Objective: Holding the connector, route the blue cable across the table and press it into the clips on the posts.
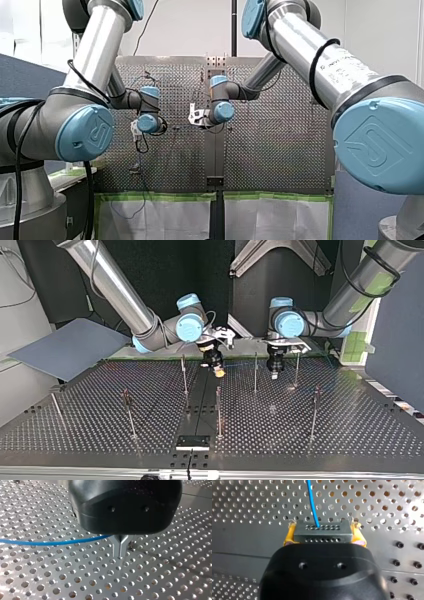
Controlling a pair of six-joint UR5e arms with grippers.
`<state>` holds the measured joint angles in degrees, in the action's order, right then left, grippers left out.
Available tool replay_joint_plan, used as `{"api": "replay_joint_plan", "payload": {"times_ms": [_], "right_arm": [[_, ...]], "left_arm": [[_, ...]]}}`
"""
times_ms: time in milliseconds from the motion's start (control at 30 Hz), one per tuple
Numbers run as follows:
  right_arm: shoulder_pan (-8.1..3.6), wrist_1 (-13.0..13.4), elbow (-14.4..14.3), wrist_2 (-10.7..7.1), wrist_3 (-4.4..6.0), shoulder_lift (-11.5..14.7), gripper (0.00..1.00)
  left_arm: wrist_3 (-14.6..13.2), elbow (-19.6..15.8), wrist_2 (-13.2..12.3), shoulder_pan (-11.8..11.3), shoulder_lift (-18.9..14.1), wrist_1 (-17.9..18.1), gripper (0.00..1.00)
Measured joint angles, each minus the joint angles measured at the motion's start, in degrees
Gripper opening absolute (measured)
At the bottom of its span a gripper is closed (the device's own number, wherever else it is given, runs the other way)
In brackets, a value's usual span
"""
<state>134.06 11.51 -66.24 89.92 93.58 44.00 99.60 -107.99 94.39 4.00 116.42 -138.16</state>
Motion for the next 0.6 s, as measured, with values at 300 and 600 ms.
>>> {"api": "replay_joint_plan", "payload": {"times_ms": [300, 600], "right_arm": [[-0.24, 0.01, 0.0, 0.0, -0.11, 0.0, 0.0], [-0.69, -0.06, 0.0, -0.06, 0.03, 0.0, 0.0]], "left_arm": [[-0.17, 0.32, -0.13, -0.16, -0.02, -0.05, 0.28], [-2.25, 0.29, 2.71, 0.06, -0.02, -3.06, 1.0]]}}
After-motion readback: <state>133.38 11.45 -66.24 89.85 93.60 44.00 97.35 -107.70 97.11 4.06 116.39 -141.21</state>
